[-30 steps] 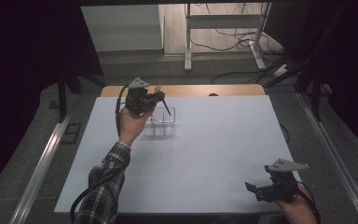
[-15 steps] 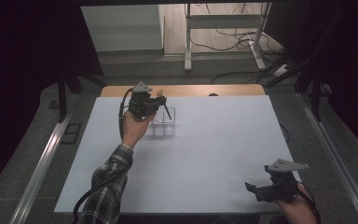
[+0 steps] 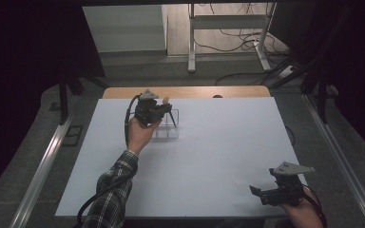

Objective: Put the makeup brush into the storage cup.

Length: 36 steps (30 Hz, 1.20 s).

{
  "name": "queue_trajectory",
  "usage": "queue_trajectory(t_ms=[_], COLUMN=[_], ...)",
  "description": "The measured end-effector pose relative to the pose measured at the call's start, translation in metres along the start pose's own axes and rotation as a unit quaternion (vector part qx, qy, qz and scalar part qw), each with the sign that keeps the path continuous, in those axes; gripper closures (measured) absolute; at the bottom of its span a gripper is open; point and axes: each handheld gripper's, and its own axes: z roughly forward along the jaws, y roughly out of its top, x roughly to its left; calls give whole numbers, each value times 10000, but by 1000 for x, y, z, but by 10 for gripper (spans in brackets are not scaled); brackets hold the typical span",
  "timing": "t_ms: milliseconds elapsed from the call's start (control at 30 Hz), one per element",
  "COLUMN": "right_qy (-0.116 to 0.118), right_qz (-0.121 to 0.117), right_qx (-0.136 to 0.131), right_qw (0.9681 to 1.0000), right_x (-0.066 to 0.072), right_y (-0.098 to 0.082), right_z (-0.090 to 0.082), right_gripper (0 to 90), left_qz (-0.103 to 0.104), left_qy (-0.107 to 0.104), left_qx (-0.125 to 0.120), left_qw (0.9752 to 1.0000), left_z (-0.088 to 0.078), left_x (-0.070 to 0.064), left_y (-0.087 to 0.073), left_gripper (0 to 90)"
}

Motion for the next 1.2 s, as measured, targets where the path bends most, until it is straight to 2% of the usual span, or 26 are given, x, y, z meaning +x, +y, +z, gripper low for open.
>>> queue_trajectory(t_ms=[567,667,700,800,833,933,1033,1133,1200], right_qy=[12,11,11,10,12,6,1,3,8], right_qz=[-42,-51,-52,-55,-56,-63,-64,-50,-46], right_qx=[13,16,16,17,19,35,36,32,34], right_qw=[10000,10000,10000,10000,10000,10000,10000,10000,10000], right_x=[0,0,0,0,1,1,1,1,1], right_y=[0,0,0,0,0,0,0,0,0], right_z=[1,1,1,1,1,1,1,1,1], right_gripper=[6,6,6,6,6,6,6,6,6], left_qz=[-26,22,51,90,106,12,-75,-85,-102], left_qy=[-20,11,49,114,136,147,105,149,138], left_qx=[166,169,139,111,124,123,120,147,150], left_qw=[9999,9999,9999,9998,9998,9998,9998,9997,9997], left_z=[14,14,13,9,7,4,1,0,-1], left_x=[-4,-5,-5,-6,-5,-3,0,1,1], left_y=[-13,-13,-12,-9,-8,-5,-5,-4,-4], left_gripper=[836,822,799,578,533,377,275,164,121])
